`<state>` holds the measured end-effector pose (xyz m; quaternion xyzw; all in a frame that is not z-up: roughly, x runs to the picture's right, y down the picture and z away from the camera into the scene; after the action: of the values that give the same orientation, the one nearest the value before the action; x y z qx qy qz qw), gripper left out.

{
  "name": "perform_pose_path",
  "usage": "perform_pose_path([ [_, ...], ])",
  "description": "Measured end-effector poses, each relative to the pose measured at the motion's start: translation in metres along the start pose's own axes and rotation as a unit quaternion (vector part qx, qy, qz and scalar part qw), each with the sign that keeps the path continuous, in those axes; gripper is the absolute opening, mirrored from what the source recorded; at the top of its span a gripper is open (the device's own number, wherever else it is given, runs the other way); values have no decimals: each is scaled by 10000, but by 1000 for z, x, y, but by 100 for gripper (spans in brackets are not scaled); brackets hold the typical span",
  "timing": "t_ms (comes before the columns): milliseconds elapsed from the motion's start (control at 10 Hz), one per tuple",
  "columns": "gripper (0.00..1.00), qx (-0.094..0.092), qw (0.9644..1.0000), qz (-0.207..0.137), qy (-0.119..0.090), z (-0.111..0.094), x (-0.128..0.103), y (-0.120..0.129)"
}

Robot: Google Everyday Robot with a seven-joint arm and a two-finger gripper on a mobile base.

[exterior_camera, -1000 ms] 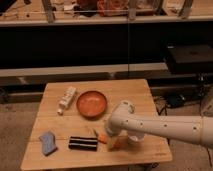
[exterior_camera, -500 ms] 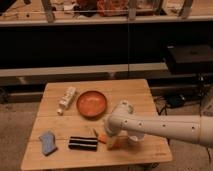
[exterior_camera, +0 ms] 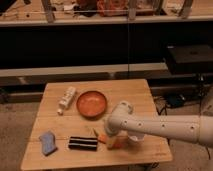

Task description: Place the pepper in the ceramic bowl

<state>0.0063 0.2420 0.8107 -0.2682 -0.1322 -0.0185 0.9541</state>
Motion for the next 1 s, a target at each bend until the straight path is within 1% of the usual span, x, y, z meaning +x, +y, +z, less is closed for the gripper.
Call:
perform_pose_path([
  [1000,79,63,10000,14,73,6,-1,-4],
])
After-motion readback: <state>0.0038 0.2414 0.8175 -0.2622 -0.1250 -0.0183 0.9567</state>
